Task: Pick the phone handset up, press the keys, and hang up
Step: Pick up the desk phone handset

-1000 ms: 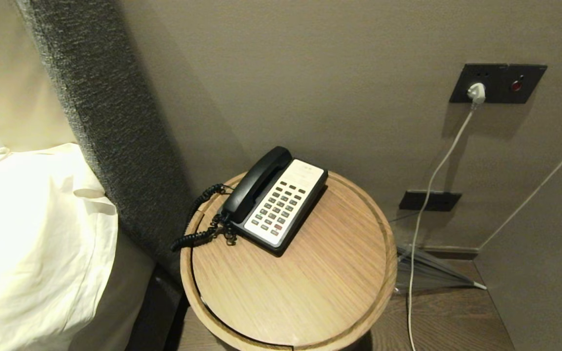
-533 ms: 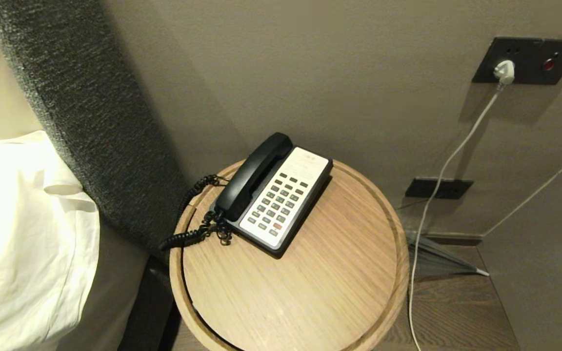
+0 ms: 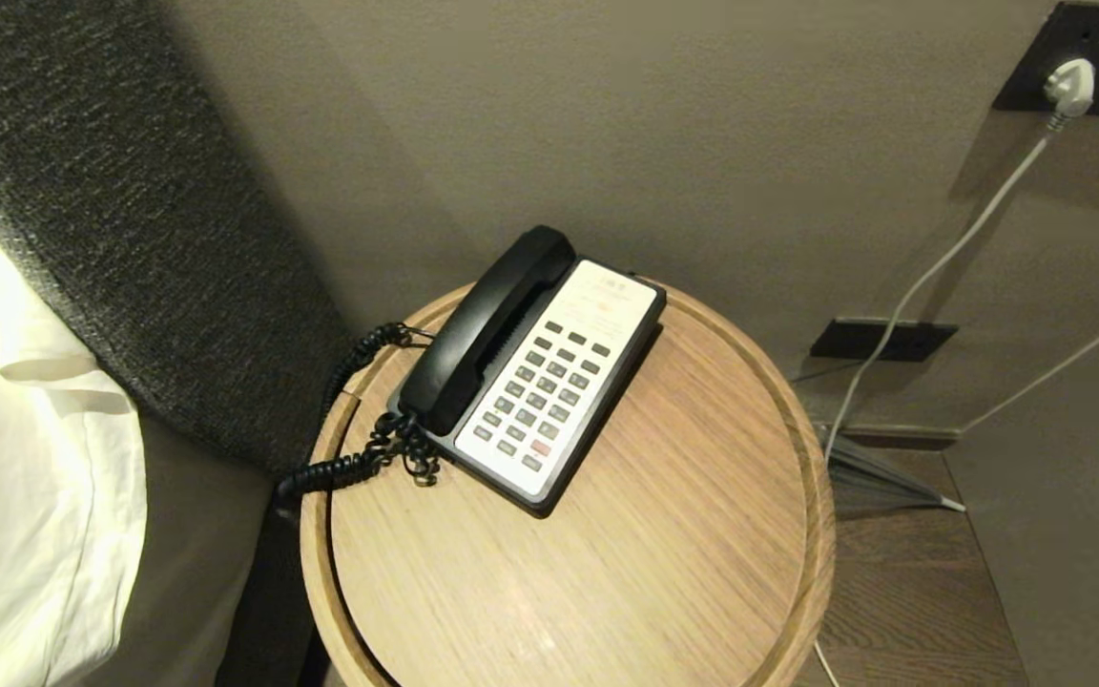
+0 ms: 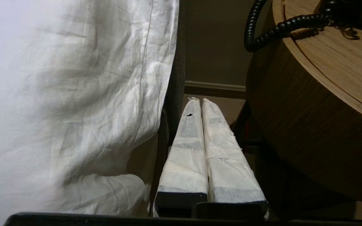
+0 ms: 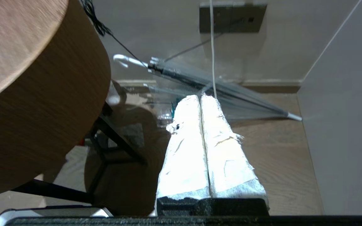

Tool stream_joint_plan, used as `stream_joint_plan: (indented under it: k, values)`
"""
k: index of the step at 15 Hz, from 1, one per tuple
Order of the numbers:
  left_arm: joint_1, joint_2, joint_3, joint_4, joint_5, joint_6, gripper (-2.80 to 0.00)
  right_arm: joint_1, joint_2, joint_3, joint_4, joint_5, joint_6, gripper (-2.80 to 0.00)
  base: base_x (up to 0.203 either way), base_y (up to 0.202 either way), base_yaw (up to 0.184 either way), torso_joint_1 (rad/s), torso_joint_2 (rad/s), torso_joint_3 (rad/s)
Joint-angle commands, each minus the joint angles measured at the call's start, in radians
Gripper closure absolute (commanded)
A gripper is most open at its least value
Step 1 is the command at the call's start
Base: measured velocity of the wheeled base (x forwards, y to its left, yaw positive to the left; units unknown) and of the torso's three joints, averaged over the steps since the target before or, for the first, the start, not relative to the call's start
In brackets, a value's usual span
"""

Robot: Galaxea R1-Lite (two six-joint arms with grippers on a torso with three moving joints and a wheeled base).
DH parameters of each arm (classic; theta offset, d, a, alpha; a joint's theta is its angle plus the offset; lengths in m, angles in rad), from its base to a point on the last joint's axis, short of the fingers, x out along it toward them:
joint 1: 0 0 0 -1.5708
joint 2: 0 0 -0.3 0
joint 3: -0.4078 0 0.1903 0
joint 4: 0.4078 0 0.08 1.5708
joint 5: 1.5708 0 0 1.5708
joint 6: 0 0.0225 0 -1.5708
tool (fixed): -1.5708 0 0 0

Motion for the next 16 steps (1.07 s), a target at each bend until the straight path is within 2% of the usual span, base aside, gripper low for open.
stream_joint_plan:
  k: [1,8,13,15,16]
  values:
    - [0.000,0.001,0.040,0.001,0.000,0.001,0.00,0.000,0.000,0.021,0.000,0.000,0.000,0.00,0.000,0.000,0.000,0.004,0.00,-0.197]
    - [0.000,0.001,0.040,-0.001,-0.002,0.011,0.00,0.000,0.000,0.021,0.000,0.000,0.000,0.00,0.000,0.000,0.000,0.000,0.00,-0.198]
    - [0.001,0.001,0.039,-0.003,0.001,0.010,0.00,-0.001,0.000,0.021,-0.002,0.000,0.000,0.00,0.000,0.000,0.000,0.003,0.00,-0.057]
    - [0.000,0.018,-0.051,0.018,-0.014,0.015,0.00,0.000,0.000,0.021,-0.001,0.000,0.000,0.00,0.000,0.000,0.000,0.000,0.00,0.000]
    - [0.000,0.067,-0.158,0.056,-0.041,0.020,0.00,0.000,0.000,0.021,0.000,0.000,0.000,0.00,0.000,0.000,0.000,0.000,0.00,0.000]
